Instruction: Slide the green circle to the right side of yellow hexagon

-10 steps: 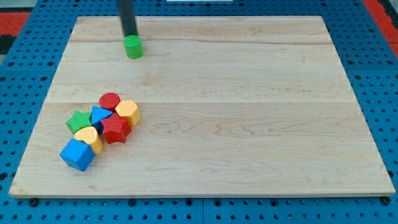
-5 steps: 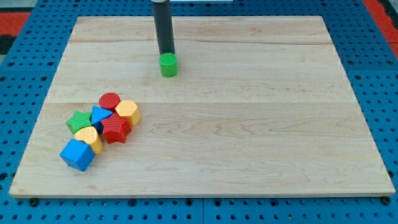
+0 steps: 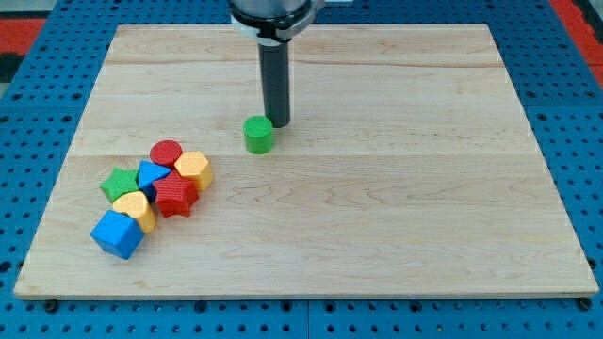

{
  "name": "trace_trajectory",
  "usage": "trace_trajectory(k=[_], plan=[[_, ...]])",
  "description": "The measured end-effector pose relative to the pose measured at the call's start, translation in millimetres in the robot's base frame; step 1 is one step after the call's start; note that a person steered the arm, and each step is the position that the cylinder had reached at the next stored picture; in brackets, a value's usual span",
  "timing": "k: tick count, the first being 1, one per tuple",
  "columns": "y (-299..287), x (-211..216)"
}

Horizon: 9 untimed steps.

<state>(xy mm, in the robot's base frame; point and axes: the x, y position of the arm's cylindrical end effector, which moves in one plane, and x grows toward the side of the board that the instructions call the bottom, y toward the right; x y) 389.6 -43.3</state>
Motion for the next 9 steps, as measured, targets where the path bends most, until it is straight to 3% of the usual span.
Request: trace_trajectory(k=[3, 7, 9], plan=[[-41, 36], [-28, 53], [-67, 71]])
